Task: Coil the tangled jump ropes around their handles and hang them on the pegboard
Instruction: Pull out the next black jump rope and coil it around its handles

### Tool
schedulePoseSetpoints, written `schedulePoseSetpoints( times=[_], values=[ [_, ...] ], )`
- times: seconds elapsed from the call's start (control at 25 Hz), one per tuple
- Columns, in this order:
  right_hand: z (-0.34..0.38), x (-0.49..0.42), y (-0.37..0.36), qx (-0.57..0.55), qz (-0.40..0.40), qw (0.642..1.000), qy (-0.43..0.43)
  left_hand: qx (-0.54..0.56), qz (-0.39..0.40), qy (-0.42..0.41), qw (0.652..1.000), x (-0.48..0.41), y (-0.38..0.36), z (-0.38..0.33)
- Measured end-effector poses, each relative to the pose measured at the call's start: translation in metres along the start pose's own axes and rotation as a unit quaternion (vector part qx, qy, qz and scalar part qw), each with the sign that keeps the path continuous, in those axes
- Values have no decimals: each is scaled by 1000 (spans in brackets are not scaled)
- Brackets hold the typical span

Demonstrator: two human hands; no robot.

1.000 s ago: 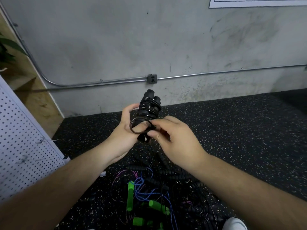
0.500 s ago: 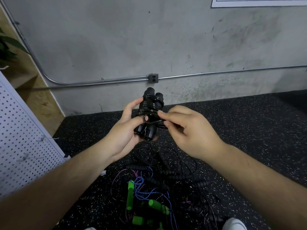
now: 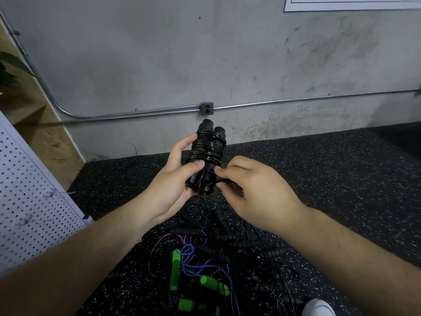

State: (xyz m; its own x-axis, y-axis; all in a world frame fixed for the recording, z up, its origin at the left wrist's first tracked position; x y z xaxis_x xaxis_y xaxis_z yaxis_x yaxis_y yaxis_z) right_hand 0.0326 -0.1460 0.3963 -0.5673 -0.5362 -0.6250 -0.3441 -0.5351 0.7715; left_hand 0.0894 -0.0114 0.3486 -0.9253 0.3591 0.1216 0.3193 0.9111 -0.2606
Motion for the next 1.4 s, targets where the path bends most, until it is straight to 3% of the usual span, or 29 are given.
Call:
schedulePoseSetpoints(
  times=[0.12, 0.52, 0.8, 1.0, 1.24, 1.4],
  values=[
    [-10, 0, -1, -69, 21, 995, -65, -16, -7, -3, 1000, -1, -1, 1],
    [-19, 9, -9, -81, 22, 981, -176, -16, 0, 16, 1000, -3, -10, 5],
    [-25, 25, -22, -208, -27, 928, -309, -27, 24, 18, 999, 0, -15, 1],
    [-23, 27, -20, -238, -50, 913, -326, -11, 42, 35, 998, 2, -15, 2],
    [-10, 13, -12, -130, 19, 973, -189, 21, 60, 42, 997, 6, -14, 5],
    [-20, 24, -14, -249, -51, 919, -300, -4, 68, 36, 997, 5, -19, 5]
  ],
)
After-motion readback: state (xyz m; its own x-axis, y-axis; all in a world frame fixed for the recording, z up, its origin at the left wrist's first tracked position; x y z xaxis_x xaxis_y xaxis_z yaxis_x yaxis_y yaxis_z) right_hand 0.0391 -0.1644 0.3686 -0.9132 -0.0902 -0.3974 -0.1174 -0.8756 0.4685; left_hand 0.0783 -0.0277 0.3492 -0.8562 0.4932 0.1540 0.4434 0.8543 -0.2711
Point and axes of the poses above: each hand's wrist, its own x-axis away from the middle knuckle, its own y-axis out of the back of the hand, z = x × y, the point moved 8 cm from there along -x, towards the middle knuckle, and after that the axes turned 10 degrees about y, right-handed, at the moved point
